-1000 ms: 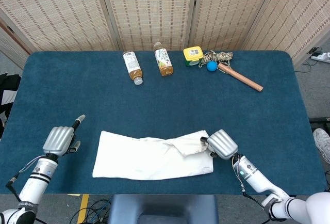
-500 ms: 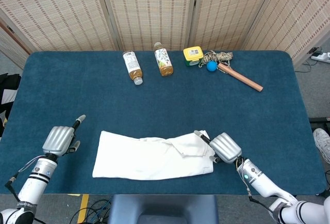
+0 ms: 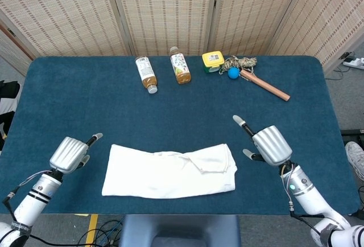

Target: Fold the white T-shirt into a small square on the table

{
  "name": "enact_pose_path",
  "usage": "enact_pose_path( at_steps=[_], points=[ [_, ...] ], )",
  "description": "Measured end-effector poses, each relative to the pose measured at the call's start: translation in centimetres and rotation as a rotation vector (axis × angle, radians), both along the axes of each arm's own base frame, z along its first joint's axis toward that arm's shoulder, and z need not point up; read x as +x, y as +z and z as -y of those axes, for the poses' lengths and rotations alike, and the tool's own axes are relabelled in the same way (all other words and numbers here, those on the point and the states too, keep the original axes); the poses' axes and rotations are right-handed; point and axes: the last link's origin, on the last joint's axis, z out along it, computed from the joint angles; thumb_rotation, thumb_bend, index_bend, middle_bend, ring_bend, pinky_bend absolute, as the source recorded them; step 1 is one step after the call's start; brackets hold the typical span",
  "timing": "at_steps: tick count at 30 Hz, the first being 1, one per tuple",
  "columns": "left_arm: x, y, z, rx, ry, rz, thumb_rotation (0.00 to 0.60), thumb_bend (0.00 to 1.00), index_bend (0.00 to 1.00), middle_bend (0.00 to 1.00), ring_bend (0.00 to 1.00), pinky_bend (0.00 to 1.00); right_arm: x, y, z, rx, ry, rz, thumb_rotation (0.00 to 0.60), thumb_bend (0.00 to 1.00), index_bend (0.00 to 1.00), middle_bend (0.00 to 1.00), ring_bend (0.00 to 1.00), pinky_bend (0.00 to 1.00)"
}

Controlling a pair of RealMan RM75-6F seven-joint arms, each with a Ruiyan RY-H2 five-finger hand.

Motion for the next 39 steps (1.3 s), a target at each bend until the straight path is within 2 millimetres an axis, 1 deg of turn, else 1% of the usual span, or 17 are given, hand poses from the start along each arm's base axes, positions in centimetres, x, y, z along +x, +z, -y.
enact_pose_path(
  at_steps=[3, 7, 9, 13, 18, 21, 25, 39],
  points=[
    [-0.5, -0.4, -0.2, -0.008, -0.103, -0.055, 0.6, 0.23, 0.28, 0.94, 0.85, 0.96, 0.0, 1.3, -0.4, -0.03, -0.012, 0.014, 0.6, 0.21, 0.01, 0.93, 0.94, 1.0],
    [-1.3, -1.3, -0.4, -0.019, -0.221, -0.117, 0.6, 0.22, 0.34, 0.94, 0.85, 0.96, -0.5, 2.3, -1.1, -0.055, -0.034, 0.011, 0.6, 0.21, 0.02, 0.94, 0.94, 1.0],
    [-1.7, -2.1, -0.6, -0.027, -0.267, -0.14, 0.6, 0.22, 0.36, 0.94, 0.85, 0.96, -0.9, 2.5, -1.4, -0.059, -0.048, 0.008, 0.6, 0.21, 0.02, 0.94, 0.94, 1.0],
    [-1.9, -3.8, -0.8, -0.056, -0.364, -0.171, 0.6, 0.22, 0.37, 0.94, 0.85, 0.96, -1.5, 2.8, -2.0, -0.064, -0.075, 0.001, 0.6, 0.21, 0.02, 0.94, 0.94, 1.0],
    [-2.0, -5.9, -0.9, -0.096, -0.442, -0.187, 0.6, 0.21, 0.38, 0.94, 0.85, 0.96, -1.7, 2.8, -2.5, -0.065, -0.092, 0.004, 0.6, 0.21, 0.02, 0.94, 0.94, 1.0],
    [-2.2, -6.5, -0.8, -0.111, -0.464, -0.201, 0.6, 0.21, 0.38, 0.94, 0.85, 0.96, -1.6, 2.7, -2.6, -0.061, -0.094, 0.002, 0.6, 0.21, 0.02, 0.94, 0.94, 1.0],
    [-2.8, -6.8, -0.8, -0.116, -0.464, -0.208, 0.6, 0.21, 0.38, 0.94, 0.85, 0.96, -1.6, 2.5, -2.7, -0.058, -0.098, 0.005, 0.6, 0.21, 0.02, 0.94, 0.94, 1.0],
    [-4.8, -6.8, -0.1, -0.121, -0.431, -0.22, 0.6, 0.21, 0.38, 0.94, 0.85, 0.96, -1.7, 2.5, -3.0, -0.066, -0.11, 0.018, 0.6, 0.21, 0.02, 0.94, 0.94, 1.0]
  ],
)
